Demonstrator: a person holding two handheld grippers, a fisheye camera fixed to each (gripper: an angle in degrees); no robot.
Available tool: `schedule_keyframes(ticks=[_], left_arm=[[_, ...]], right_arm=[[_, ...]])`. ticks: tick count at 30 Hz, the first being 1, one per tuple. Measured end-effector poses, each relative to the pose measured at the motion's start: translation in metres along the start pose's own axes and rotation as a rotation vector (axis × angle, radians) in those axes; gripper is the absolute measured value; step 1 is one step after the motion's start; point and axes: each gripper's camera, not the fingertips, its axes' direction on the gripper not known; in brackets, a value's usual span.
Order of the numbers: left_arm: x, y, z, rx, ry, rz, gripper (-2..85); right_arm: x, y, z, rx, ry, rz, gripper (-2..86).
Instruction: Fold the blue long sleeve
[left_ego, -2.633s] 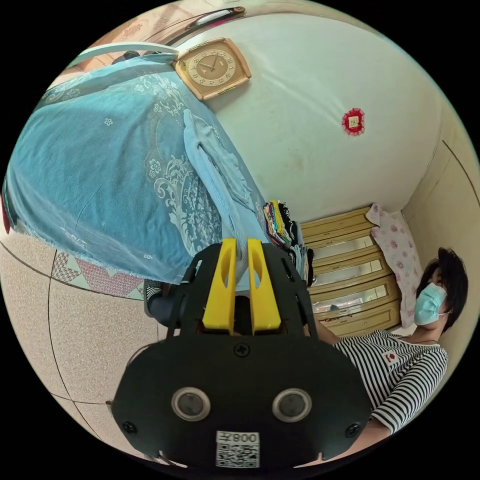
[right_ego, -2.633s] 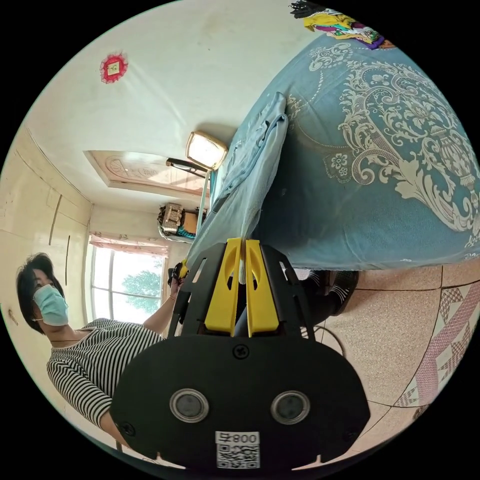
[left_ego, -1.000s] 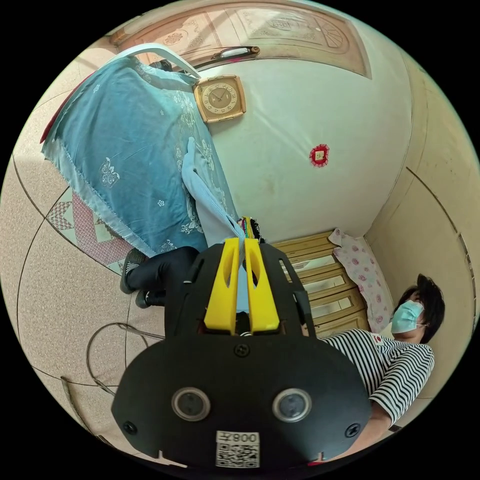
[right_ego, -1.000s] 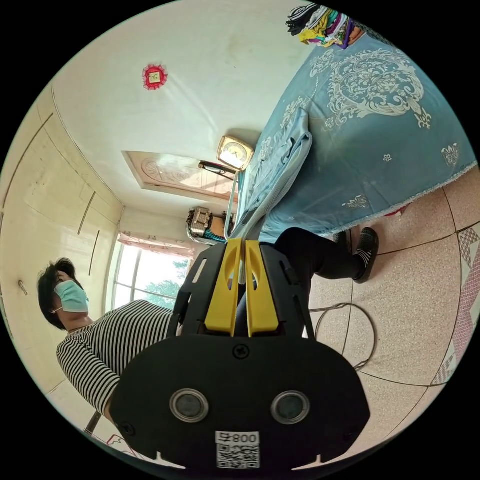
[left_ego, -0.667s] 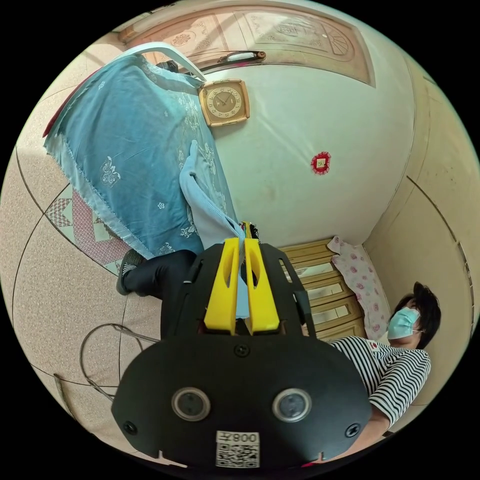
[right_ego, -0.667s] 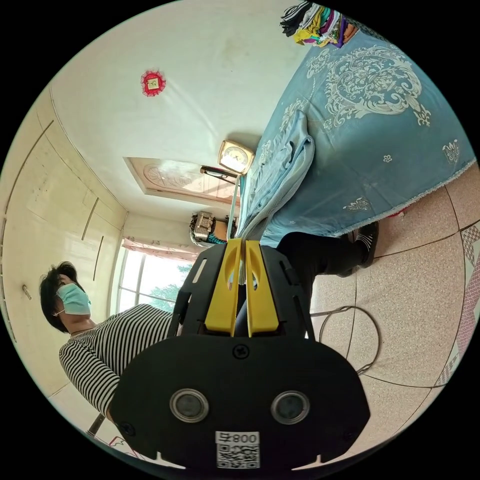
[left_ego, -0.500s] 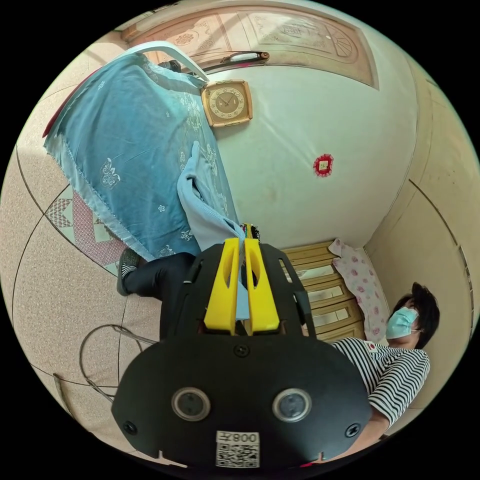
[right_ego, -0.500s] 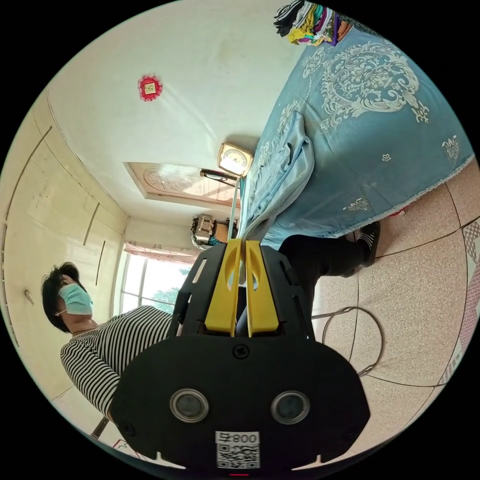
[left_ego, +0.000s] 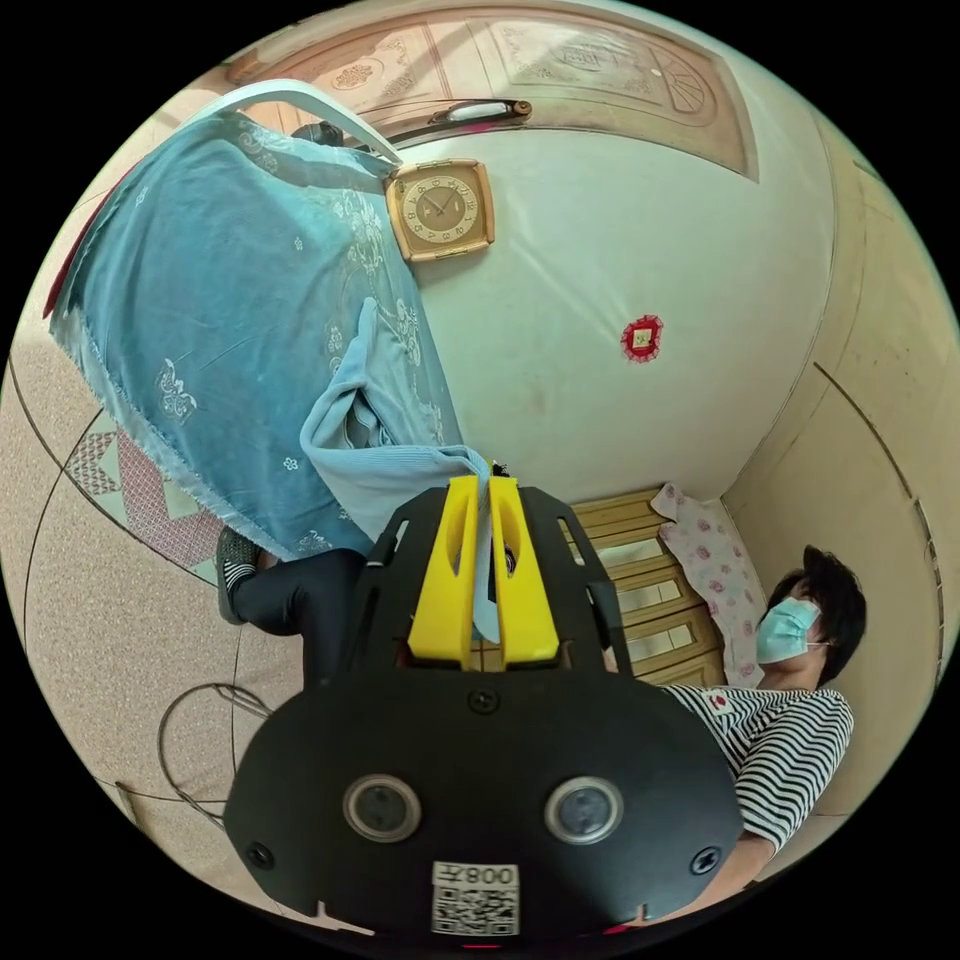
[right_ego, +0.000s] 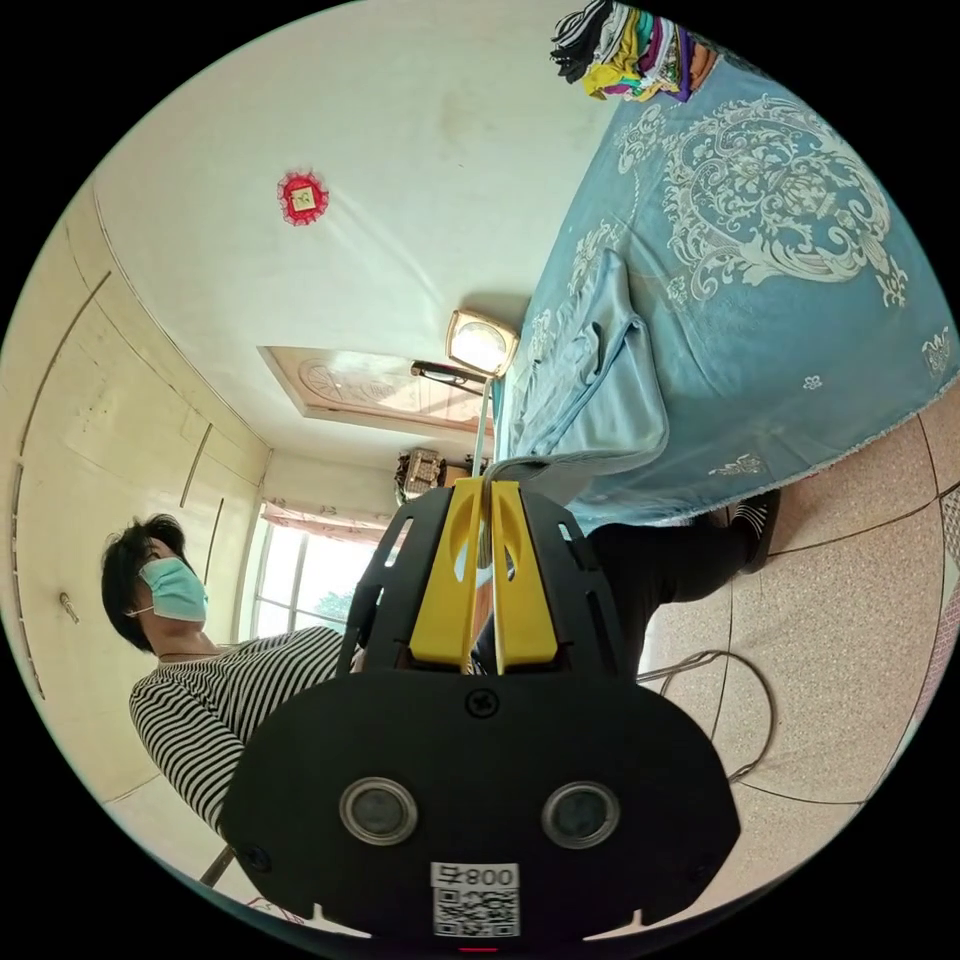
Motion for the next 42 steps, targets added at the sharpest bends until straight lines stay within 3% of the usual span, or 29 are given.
schedule_keyframes(ticks=[20,42], left_arm=[[-0.102,-0.204,0.139,-0.057,-0.030,0.125,2.3],[-0.317,-0.367,0.297,-0.073,-0.256,0.098,2.4]], right_arm=[[-0.044,-0.234,0.069,-0.010,0.003,-0.085,1.2],[0.027,-0.488,0.189,-0.054,0.137,0.009,1.3]])
